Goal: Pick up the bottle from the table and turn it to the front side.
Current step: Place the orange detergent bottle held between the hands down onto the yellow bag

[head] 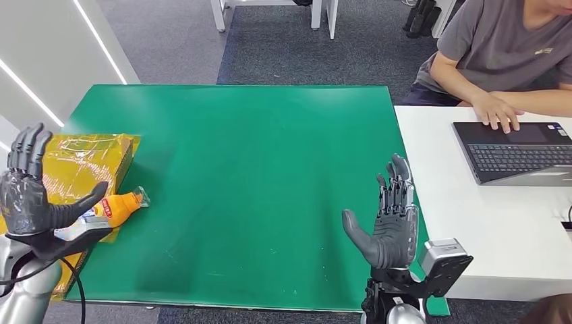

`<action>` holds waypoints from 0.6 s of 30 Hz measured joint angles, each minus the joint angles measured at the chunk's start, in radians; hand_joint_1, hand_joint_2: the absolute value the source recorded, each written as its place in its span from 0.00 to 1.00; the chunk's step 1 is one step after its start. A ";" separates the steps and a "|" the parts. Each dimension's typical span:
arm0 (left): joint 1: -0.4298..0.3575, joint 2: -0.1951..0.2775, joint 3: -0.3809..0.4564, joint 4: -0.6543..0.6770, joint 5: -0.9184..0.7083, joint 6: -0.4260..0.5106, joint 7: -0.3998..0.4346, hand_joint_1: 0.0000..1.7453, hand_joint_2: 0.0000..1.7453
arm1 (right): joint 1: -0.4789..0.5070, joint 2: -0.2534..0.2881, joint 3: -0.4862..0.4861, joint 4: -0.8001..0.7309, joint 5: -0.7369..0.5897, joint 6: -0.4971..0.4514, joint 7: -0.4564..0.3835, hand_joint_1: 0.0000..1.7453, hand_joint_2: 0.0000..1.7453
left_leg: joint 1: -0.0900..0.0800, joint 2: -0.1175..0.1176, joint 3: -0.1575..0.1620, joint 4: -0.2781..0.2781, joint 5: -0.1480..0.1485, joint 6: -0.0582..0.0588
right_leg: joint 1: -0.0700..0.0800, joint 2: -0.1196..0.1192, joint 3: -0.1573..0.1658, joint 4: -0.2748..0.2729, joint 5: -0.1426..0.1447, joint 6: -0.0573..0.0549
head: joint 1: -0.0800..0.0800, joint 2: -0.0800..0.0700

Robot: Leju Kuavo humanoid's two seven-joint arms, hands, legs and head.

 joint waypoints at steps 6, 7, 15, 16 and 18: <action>-0.057 -0.153 -0.004 0.000 0.320 -0.080 -0.035 0.00 1.00 | -0.019 0.001 0.018 0.014 0.056 0.002 -0.001 0.00 1.00 | 0.000 0.000 0.000 0.001 0.000 0.000 | 0.000 0.000 0.000 0.000 0.000 0.000 | 0.000 0.000; -0.066 -0.180 -0.008 0.001 0.391 -0.105 -0.036 0.00 1.00 | -0.025 0.001 0.023 0.017 0.066 0.002 0.000 0.00 1.00 | 0.000 0.000 0.000 0.001 0.000 0.000 | 0.000 0.000 0.000 0.000 0.000 0.000 | 0.000 0.000; -0.110 -0.421 -0.143 0.026 0.758 -0.262 -0.033 0.00 1.00 | -0.054 0.003 0.069 0.028 0.170 -0.046 0.003 0.00 1.00 | -0.001 -0.002 -0.001 0.002 -0.001 0.001 | -0.001 -0.001 0.001 0.000 0.001 0.001 | 0.000 0.000; -0.102 -0.450 -0.163 0.025 0.795 -0.273 -0.036 0.00 1.00 | -0.050 0.003 0.074 0.028 0.180 -0.055 0.002 0.00 1.00 | -0.001 -0.001 -0.001 0.002 -0.001 0.002 | -0.001 -0.001 0.001 -0.001 0.001 0.001 | 0.000 0.000; -0.085 -0.487 -0.194 0.021 0.826 -0.272 -0.045 0.00 1.00 | -0.043 0.003 0.081 0.028 0.191 -0.065 0.000 0.00 1.00 | -0.001 -0.001 -0.001 0.002 -0.001 0.002 | -0.001 -0.001 0.001 -0.001 0.000 0.001 | 0.000 0.000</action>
